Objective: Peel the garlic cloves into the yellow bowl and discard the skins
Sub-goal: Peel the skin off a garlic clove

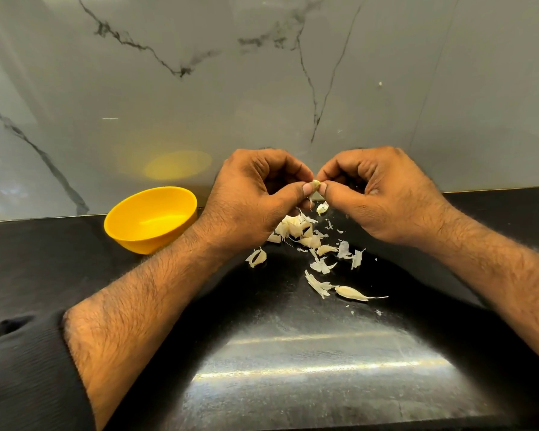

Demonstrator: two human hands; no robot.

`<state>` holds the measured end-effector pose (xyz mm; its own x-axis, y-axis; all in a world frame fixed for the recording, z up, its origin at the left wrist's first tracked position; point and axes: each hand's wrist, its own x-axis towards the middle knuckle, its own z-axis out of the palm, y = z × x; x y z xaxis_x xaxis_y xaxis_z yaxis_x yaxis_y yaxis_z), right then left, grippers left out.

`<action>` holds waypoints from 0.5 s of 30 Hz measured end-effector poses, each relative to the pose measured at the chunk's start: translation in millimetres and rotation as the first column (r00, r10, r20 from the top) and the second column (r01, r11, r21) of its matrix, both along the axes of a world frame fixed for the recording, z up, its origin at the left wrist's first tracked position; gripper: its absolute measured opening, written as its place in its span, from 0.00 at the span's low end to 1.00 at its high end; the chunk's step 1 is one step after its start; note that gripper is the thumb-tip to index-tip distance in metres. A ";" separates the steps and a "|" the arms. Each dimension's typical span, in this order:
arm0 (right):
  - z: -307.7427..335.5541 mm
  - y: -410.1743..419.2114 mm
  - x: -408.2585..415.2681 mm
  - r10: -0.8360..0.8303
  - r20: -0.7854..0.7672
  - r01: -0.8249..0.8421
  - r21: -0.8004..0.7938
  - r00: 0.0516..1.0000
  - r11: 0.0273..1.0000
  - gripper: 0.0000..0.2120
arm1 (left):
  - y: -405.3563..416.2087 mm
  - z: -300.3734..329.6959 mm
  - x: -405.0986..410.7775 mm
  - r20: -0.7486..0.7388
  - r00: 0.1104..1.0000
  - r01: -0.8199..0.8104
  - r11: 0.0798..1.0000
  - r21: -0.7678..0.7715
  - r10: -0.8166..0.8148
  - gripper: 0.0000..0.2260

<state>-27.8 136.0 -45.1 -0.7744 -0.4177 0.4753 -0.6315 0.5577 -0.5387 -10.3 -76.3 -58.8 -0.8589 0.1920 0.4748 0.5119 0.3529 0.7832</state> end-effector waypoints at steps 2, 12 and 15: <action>-0.6 1.2 -1.5 0.012 0.055 -0.008 -0.065 0.998 0.998 0.05 | 0.7 1.0 0.8 0.018 1.000 0.019 0.999 0.043 -0.020 0.04; -3.9 2.1 -7.8 0.136 0.414 0.060 -0.425 0.900 0.903 0.04 | 1.1 3.4 3.2 0.184 0.977 0.065 0.970 0.234 -0.110 0.08; -2.7 2.3 -6.3 0.174 0.441 0.043 -0.440 0.881 0.897 0.04 | 2.2 4.6 4.7 0.178 0.980 0.049 0.977 0.208 -0.087 0.12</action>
<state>-34.2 138.3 -47.8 -0.9241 -0.3165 0.2143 -0.2780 0.1718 -0.9451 -5.6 -74.1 -54.2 -0.9236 0.1700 0.3436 0.3686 0.1476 0.9178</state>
